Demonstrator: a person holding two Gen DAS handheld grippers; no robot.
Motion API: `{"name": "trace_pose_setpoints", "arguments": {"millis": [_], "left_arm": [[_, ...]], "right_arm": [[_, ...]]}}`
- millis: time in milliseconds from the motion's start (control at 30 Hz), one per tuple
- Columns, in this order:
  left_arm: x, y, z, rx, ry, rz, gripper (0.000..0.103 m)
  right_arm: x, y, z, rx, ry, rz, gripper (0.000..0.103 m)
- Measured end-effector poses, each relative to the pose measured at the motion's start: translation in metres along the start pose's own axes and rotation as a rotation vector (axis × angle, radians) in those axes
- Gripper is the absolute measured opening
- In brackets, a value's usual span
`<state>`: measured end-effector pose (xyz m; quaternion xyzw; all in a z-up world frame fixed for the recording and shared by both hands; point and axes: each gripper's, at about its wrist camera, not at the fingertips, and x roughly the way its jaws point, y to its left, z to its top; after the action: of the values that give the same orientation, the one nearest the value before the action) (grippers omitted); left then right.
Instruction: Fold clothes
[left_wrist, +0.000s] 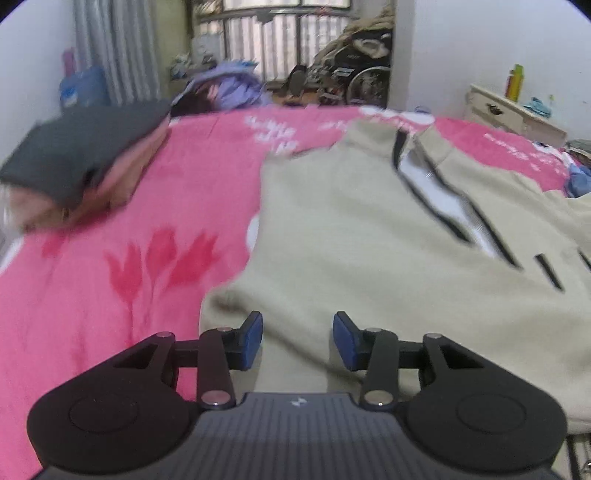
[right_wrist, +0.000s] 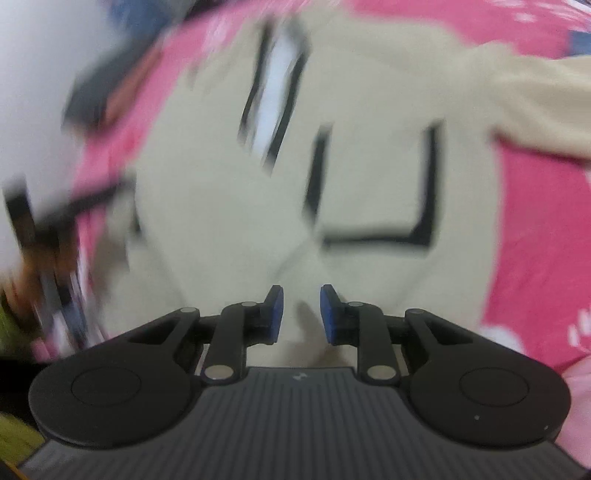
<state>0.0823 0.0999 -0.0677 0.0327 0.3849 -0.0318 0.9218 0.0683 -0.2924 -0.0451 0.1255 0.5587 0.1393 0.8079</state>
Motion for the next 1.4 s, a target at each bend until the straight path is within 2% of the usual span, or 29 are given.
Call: {"name": "trace_pose_setpoints", "arguments": {"millis": [167, 267, 333, 433, 567, 767, 900, 1133, 1233, 1300, 1367, 1400], "left_arm": [[-0.013, -0.035, 0.056, 0.141, -0.089, -0.091, 0.044], [-0.003, -0.077, 0.093, 0.203, -0.089, -0.192, 0.044], [0.005, -0.107, 0.114, 0.236, -0.084, -0.255, 0.044], [0.024, -0.172, 0.128, 0.318, -0.097, -0.33, 0.043], [0.048, -0.266, 0.125, 0.476, -0.142, -0.406, 0.043], [0.085, -0.376, 0.115, 0.472, -0.114, -0.527, 0.044], [0.108, -0.413, 0.103, 0.451, -0.075, -0.55, 0.043], [0.14, -0.42, 0.084, 0.461, -0.008, -0.534, 0.043], [0.142, -0.42, 0.079, 0.462, -0.011, -0.531, 0.042], [0.14, -0.419, 0.077, 0.469, -0.02, -0.528, 0.042], [0.139, -0.419, 0.078, 0.463, -0.018, -0.528, 0.042], [0.138, -0.419, 0.078, 0.461, -0.018, -0.528, 0.042]], "right_arm": [[-0.06, -0.083, 0.044, 0.298, -0.25, -0.05, 0.026], [-0.095, -0.132, 0.07, 0.477, -0.4, -0.08, 0.026], [-0.107, -0.18, 0.07, 0.625, -0.475, -0.105, 0.027], [-0.116, -0.246, 0.061, 0.824, -0.574, -0.135, 0.027], [-0.119, -0.3, 0.041, 0.973, -0.664, -0.156, 0.028], [-0.102, -0.343, 0.036, 1.063, -0.719, -0.197, 0.031], [-0.107, -0.362, 0.031, 1.084, -0.733, -0.201, 0.032], [-0.11, -0.376, 0.033, 1.075, -0.734, -0.217, 0.04], [-0.109, -0.375, 0.037, 1.031, -0.743, -0.228, 0.041], [-0.11, -0.371, 0.041, 0.992, -0.751, -0.249, 0.035], [-0.114, -0.364, 0.043, 0.948, -0.766, -0.265, 0.022], [-0.117, -0.36, 0.044, 0.935, -0.772, -0.265, 0.02]]}}
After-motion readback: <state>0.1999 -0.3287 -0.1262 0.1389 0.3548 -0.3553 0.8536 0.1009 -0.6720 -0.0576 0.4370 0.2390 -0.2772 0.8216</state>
